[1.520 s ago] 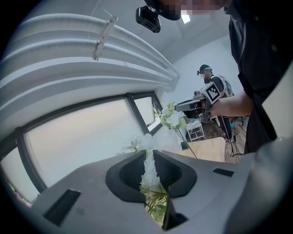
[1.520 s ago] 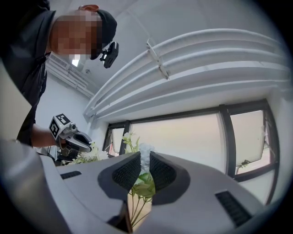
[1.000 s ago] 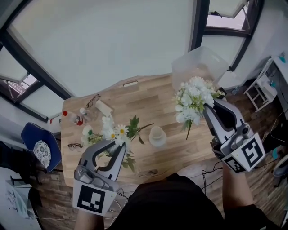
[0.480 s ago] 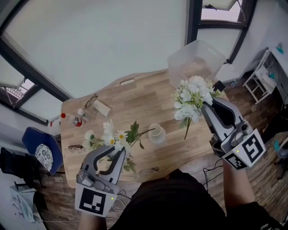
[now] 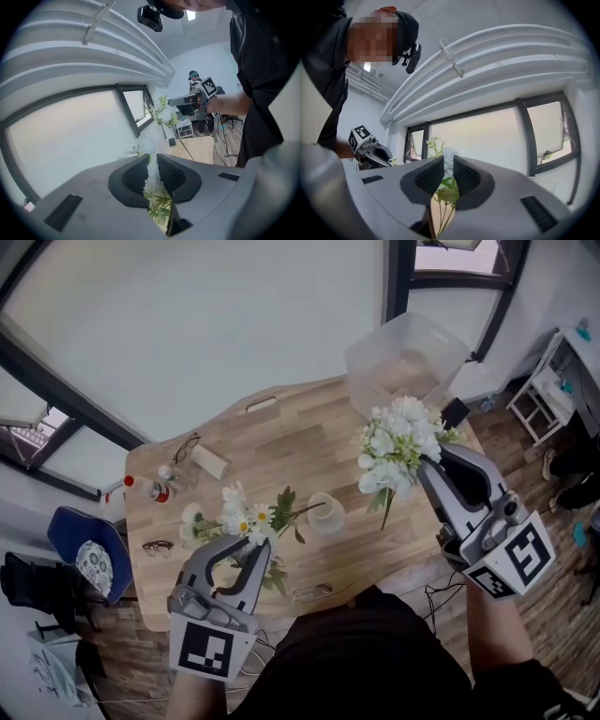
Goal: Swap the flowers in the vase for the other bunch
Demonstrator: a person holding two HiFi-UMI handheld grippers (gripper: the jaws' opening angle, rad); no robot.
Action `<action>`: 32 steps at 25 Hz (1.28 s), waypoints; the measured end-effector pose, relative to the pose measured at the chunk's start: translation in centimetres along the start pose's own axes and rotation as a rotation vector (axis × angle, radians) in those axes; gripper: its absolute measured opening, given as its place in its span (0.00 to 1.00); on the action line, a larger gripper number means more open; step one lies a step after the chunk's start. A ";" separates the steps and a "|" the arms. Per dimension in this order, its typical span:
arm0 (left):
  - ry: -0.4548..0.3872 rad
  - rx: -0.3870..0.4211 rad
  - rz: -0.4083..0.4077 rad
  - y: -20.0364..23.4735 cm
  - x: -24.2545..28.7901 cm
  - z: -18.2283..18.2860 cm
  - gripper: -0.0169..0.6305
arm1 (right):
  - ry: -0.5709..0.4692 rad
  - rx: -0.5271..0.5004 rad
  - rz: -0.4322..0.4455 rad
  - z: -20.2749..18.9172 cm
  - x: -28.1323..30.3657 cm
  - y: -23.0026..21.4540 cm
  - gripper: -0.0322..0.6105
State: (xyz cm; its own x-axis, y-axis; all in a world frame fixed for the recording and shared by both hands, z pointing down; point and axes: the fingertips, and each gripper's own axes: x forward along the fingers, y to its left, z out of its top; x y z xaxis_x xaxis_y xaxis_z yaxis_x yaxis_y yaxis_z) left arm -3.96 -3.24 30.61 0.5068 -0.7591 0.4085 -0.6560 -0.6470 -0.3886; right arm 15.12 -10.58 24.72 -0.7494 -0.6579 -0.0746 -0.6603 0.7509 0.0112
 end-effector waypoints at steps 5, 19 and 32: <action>0.011 -0.012 -0.025 0.0 1.2 -0.5 0.10 | -0.019 0.100 0.029 -1.1 0.1 0.1 0.17; 0.073 0.026 -0.083 -1.1 5.7 -1.3 0.10 | -0.017 0.139 0.070 -2.5 0.3 -0.4 0.17; 0.156 0.046 -0.128 -2.2 9.6 -3.8 0.11 | 0.018 0.136 0.093 -4.5 3.2 -2.5 0.17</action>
State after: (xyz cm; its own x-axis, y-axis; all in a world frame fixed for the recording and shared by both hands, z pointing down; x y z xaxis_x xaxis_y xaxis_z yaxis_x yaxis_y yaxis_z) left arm 0.20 -8.80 38.53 0.4891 -0.6524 0.5789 -0.5634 -0.7430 -0.3613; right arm 14.18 -14.86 28.94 -0.8088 -0.5849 -0.0616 -0.5760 0.8089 -0.1175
